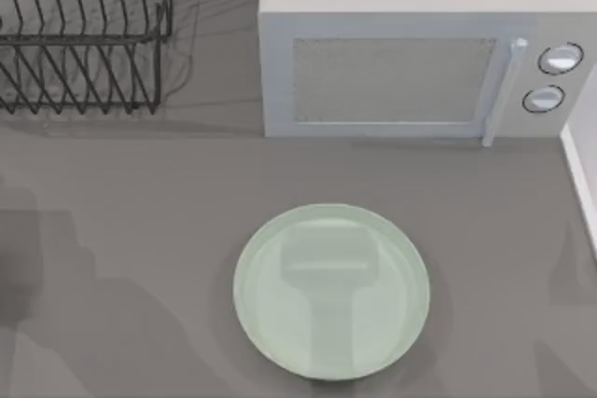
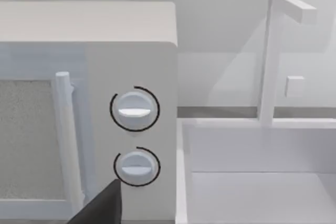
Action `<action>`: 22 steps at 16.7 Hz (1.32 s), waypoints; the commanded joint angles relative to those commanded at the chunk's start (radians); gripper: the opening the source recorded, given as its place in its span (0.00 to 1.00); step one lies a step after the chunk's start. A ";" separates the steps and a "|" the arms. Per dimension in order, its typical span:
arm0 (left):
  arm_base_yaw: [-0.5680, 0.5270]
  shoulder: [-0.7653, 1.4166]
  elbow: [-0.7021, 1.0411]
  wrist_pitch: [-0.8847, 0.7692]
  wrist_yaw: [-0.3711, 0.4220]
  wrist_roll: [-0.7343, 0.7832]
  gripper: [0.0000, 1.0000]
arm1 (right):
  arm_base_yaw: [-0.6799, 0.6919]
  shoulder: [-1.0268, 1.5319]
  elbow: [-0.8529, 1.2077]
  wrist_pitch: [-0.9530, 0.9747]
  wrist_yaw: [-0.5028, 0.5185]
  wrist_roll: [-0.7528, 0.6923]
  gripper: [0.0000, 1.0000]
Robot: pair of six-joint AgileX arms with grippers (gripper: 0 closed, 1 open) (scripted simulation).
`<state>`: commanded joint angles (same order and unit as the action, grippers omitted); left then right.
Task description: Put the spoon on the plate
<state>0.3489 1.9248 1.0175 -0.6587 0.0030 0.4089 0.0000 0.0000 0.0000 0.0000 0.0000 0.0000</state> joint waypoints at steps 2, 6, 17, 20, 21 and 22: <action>0.000 0.000 0.000 0.000 0.000 0.000 0.92 | 0.000 0.000 0.000 0.000 0.000 0.000 1.00; 0.000 0.000 0.000 0.000 0.000 0.000 0.62 | 0.000 0.000 0.000 0.000 0.000 0.000 1.00; 0.000 0.000 0.000 0.000 0.000 0.000 0.00 | 0.000 0.000 0.000 0.000 0.000 0.000 1.00; 0.000 0.000 0.000 0.000 0.000 0.000 0.00 | 0.000 0.000 0.000 0.000 0.000 0.000 1.00; 0.000 0.000 0.000 0.000 0.000 0.000 0.00 | 0.000 0.000 0.000 0.000 0.000 0.000 1.00; 0.000 0.000 0.000 0.000 0.000 0.000 0.00 | 0.000 0.000 0.000 0.000 0.000 0.000 1.00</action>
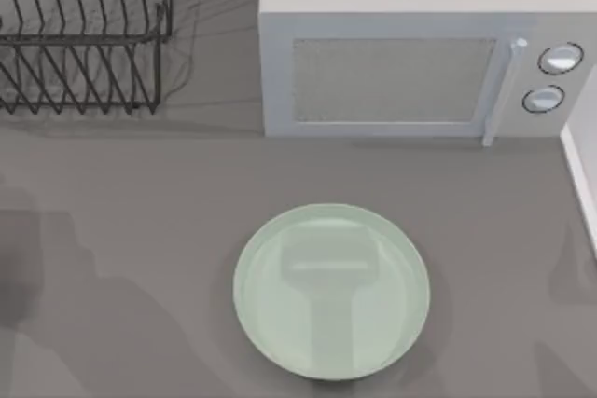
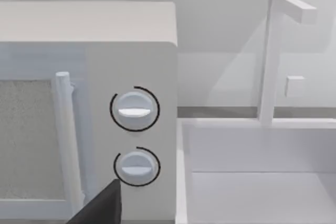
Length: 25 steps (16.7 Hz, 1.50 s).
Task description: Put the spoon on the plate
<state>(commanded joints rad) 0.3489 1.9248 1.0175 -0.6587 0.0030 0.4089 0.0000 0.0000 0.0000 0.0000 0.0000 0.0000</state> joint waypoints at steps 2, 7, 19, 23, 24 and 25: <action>-0.001 -0.060 0.024 -0.047 0.015 0.001 0.00 | 0.000 0.000 0.000 0.000 0.000 0.000 1.00; -0.002 -0.106 0.116 -0.192 0.016 0.002 0.00 | 0.000 0.000 0.000 0.000 0.000 0.000 1.00; -0.004 -0.201 0.267 -0.435 0.014 -0.002 0.00 | 0.000 0.000 0.000 0.000 0.000 0.000 1.00; -0.114 -0.152 0.319 -0.445 0.014 0.035 0.00 | 0.000 0.000 0.000 0.000 0.000 0.000 1.00; -0.166 -0.131 0.340 -0.448 0.015 0.051 0.00 | 0.000 0.000 0.000 0.000 0.000 0.000 1.00; -0.226 -0.108 0.362 -0.452 0.015 0.070 0.00 | 0.000 0.000 0.000 0.000 0.000 0.000 1.00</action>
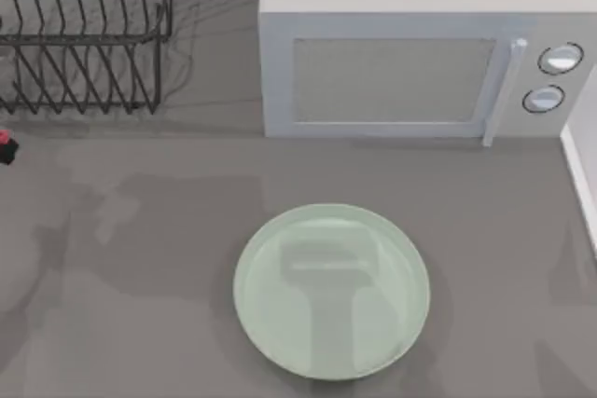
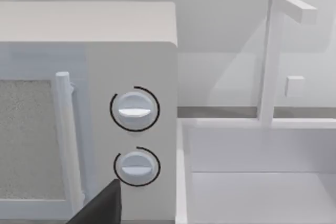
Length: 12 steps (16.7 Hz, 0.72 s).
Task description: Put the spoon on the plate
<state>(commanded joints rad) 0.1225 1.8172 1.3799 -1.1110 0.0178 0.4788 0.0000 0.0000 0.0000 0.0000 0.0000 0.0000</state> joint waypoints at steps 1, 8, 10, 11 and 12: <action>-0.069 0.024 0.023 -0.004 0.001 0.020 0.00 | 0.000 0.000 0.000 0.000 0.000 0.000 1.00; -0.662 0.200 0.188 -0.026 0.011 0.170 0.00 | 0.000 0.000 0.000 0.000 0.000 0.000 1.00; -0.806 0.236 0.230 -0.023 0.012 0.207 0.00 | 0.000 0.000 0.000 0.000 0.000 0.000 1.00; -0.862 0.248 0.246 -0.021 0.011 0.222 0.00 | 0.000 0.000 0.000 0.000 0.000 0.000 1.00; -0.907 0.258 0.260 -0.018 0.010 0.235 0.00 | 0.000 0.000 0.000 0.000 0.000 0.000 1.00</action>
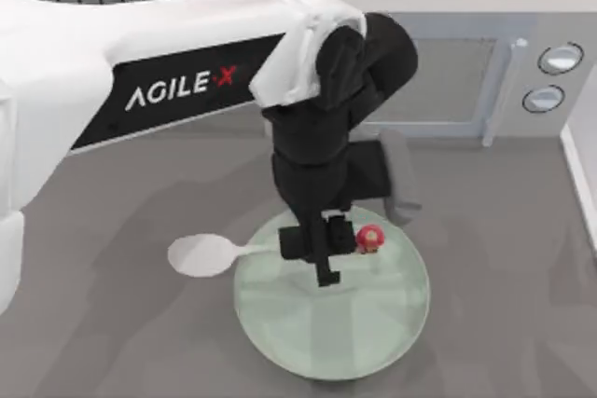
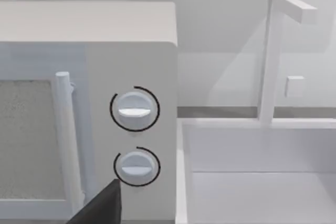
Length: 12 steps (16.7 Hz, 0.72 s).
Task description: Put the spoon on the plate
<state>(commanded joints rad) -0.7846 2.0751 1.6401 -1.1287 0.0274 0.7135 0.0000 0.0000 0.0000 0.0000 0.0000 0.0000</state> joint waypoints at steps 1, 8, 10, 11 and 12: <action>-0.035 0.007 0.011 0.003 -0.001 0.010 0.00 | 0.000 0.000 0.000 0.000 0.000 0.000 1.00; -0.074 0.011 0.020 0.007 -0.004 0.023 0.00 | 0.000 0.000 0.000 0.000 0.000 0.000 1.00; -0.078 0.005 0.016 0.002 0.000 0.028 0.00 | 0.000 0.000 0.000 0.000 0.000 0.000 1.00; -0.082 0.000 0.013 -0.002 0.004 0.033 0.00 | 0.000 0.000 0.000 0.000 0.000 0.000 1.00; -0.087 -0.007 0.009 -0.007 0.008 0.040 0.00 | 0.000 0.000 0.000 0.000 0.000 0.000 1.00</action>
<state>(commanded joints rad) -0.8715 2.0678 1.6494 -1.1356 0.0350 0.7535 0.0000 0.0000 0.0000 0.0000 0.0000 0.0000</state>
